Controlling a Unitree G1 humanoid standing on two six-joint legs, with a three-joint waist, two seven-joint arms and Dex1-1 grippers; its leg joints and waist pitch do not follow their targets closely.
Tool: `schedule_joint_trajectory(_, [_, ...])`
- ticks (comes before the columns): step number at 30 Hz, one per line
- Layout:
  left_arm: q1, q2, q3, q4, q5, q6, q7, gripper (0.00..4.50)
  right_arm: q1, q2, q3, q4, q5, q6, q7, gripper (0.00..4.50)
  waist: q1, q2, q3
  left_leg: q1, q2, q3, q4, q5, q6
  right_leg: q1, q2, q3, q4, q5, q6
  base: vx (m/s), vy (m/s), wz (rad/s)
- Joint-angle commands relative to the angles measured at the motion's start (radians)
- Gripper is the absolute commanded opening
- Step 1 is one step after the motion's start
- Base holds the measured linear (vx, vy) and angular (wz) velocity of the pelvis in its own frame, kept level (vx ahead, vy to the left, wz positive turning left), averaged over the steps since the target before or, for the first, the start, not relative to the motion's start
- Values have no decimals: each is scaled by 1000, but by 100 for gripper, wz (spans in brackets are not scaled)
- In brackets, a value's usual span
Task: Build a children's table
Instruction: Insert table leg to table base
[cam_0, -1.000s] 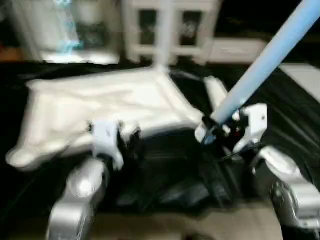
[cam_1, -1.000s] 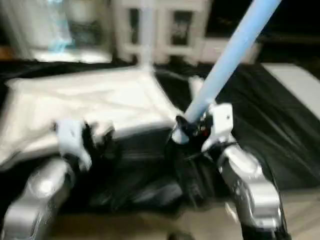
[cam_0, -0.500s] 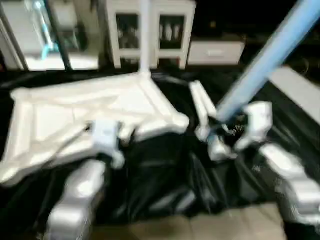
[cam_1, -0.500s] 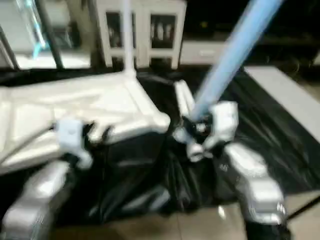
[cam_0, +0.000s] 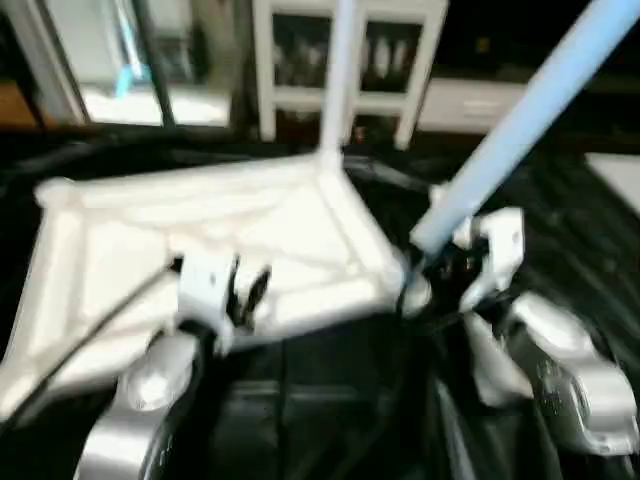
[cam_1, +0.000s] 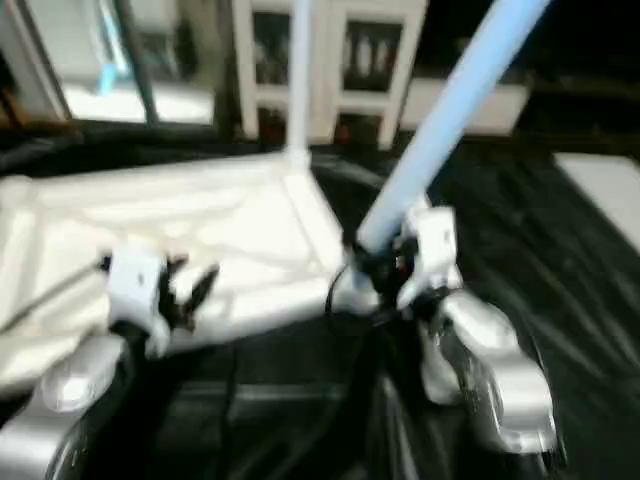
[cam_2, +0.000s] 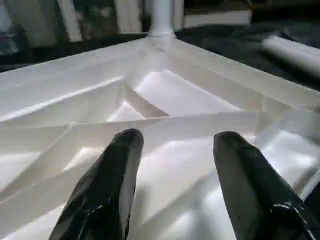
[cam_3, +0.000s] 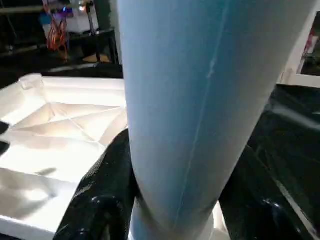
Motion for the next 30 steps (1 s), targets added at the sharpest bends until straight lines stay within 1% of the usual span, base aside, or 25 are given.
schedule_joint_trajectory(1, [-2,14,-44,-12,-35,11,-72,285,12,-11,-46,-24,16,-21,-2,184,9,-4,-46,54,67,-12,-30,745,134,-7,-42,15,-78,355,-64,-72,86,1])
schedule_joint_trajectory(2, [-4,59,-69,-11,-73,11,-162,291,17,-5,-66,-31,27,-28,2,184,20,-18,-51,12,57,24,-40,358,117,37,-68,24,-77,373,-87,0,0,0])
schedule_joint_trajectory(3, [-4,59,-69,-11,-73,11,-162,296,17,-5,-66,-31,27,-28,2,184,29,-14,-46,12,69,29,-53,206,104,35,-76,25,-83,342,-99,0,0,0])
schedule_joint_trajectory(4, [-13,88,-82,-4,-93,15,-215,296,16,-8,-73,-26,26,-30,4,184,27,-8,-31,18,87,34,-75,-30,60,29,-67,15,-86,218,-152,0,0,0])
schedule_joint_trajectory(5, [-31,115,-84,15,-106,12,-260,322,13,-14,-76,-18,19,-40,10,184,21,7,-22,28,101,39,-98,-206,14,18,-47,3,-86,54,-205,-98,14,-2])
schedule_joint_trajectory(6, [-42,126,-82,27,-108,7,-279,322,12,-18,-77,-14,16,-46,13,184,10,11,-18,33,110,45,-111,-347,-29,9,-34,-2,-87,-88,-229,-108,24,-2])
schedule_joint_trajectory(7, [-55,133,-75,42,-121,5,-304,331,10,-25,-75,-10,15,-50,18,184,7,17,-17,37,114,48,-114,-395,-50,4,-32,-3,-88,-131,-230,-108,24,-2])
schedule_joint_trajectory(8, [-94,148,-73,94,-138,-10,-371,333,3,-52,-61,14,-6,-76,43,184,2,18,-16,41,117,50,-118,-463,-80,-4,-33,-3,-93,-182,-222,-122,33,1])
schedule_joint_trajectory(9, [-113,158,-75,125,-155,-15,-422,341,-2,-67,-53,30,-16,-93,61,184,2,15,-13,50,117,58,-119,-522,-99,-17,-35,-2,-106,-244,-203,-115,26,5])
schedule_joint_trajectory(10, [-136,169,-81,166,-151,-34,-460,341,-10,-80,-45,44,-23,-103,78,184,3,14,-13,54,118,62,-117,-534,-103,-22,-37,1,-108,-262,-197,-115,26,5])
schedule_joint_trajectory(11, [-149,175,-85,192,-148,-46,-482,369,-16,-87,-41,53,-27,-108,89,184,-1,13,-12,48,118,66,-119,-535,-105,-22,-41,3,-111,-286,-186,-93,19,3])
schedule_joint_trajectory(12, [-178,184,-93,245,-131,-68,-496,369,-22,-97,-35,62,-27,-109,114,184,-4,5,-12,41,120,72,-119,-520,-100,-20,-44,4,-114,-304,-176,-81,18,-3])
schedule_joint_trajectory(13, [-198,189,-99,280,-119,-83,-502,374,-26,-104,-31,68,-26,-109,131,184,-5,6,-14,39,120,73,-119,-508,-99,-19,-45,5,-111,-303,-174,-81,18,-3])
schedule_joint_trajectory(14, [-226,191,-101,324,-105,-103,-498,378,-32,-112,-26,75,-28,-113,150,184,-7,8,-15,37,121,75,-120,-489,-92,-20,-47,6,-111,-294,-175,-66,12,-4])
schedule_joint_trajectory(15, [-226,191,-101,324,-105,-103,-498,378,-32,-112,-26,75,-28,-113,150,184,-8,7,-14,35,122,75,-120,-483,-89,-20,-48,6,-111,-290,-177,0,0,0])
schedule_joint_trajectory(16, [-270,189,-101,380,-97,-123,-499,378,-40,-124,-20,87,-33,-119,174,184,-10,4,-17,31,124,75,-121,-464,-86,-16,-47,4,-108,-264,-185,0,0,0])
schedule_joint_trajectory(18, [-319,185,-99,439,-96,-138,-509,378,-51,-136,-13,104,-36,-127,196,184,-8,2,-21,36,123,81,-117,-453,-79,-21,-49,5,-108,-261,-196,0,0,0])
schedule_joint_trajectory(20, [-390,167,-102,528,-86,-158,-523,378,-72,-150,-5,142,-41,-146,213,184,-10,-1,-20,28,123,84,-118,-433,-73,-19,-49,1,-106,-265,-199,0,0,0])
schedule_joint_trajectory(23, [-470,137,-115,653,-40,-203,-499,378,-93,-155,-6,182,-58,-172,218,184,-5,-2,-23,30,128,94,-113,-393,-52,-24,-51,4,-106,-221,-216,0,0,0])
schedule_joint_trajectory(24, [-470,137,-115,653,-40,-203,-499,378,-93,-155,-6,182,-58,-172,218,184,-5,-6,-26,26,129,100,-112,-354,-37,-20,-51,5,-103,-194,-220,0,0,0])
schedule_joint_trajectory(25, [-478,140,-129,673,-36,-209,-523,378,-90,-154,-7,175,-57,-169,219,184,-2,-2,-29,24,131,100,-111,-323,-28,-17,-52,5,-100,-163,-224,0,0,0])
schedule_joint_trajectory(26, [-478,142,-136,679,-43,-205,-548,378,-87,-154,-8,171,-54,-166,219,184,-3,-2,-30,19,132,103,-112,-279,-10,-14,-49,2,-96,-117,-232,0,0,0])
schedule_joint_trajectory(27, [-481,142,-140,690,-49,-207,-566,378,-86,-154,-8,170,-53,-165,221,184,0,5,-30,25,135,103,-115,-297,-6,-20,-46,-1,-95,-119,-242,0,0,0])
schedule_joint_trajectory(28, [-482,143,-144,694,-50,-205,-575,378,-84,-154,-8,170,-54,-166,221,184,-3,2,-29,25,134,105,-114,-323,-6,-24,-45,0,-97,-126,-246,0,0,0])
schedule_joint_trajectory(30, [-495,143,-165,730,-51,-209,-621,378,-81,-155,-7,179,-57,-175,225,184,-2,5,-37,24,137,108,-112,-297,-3,-20,-45,-2,-90,-52,-264,63,-4,-7])
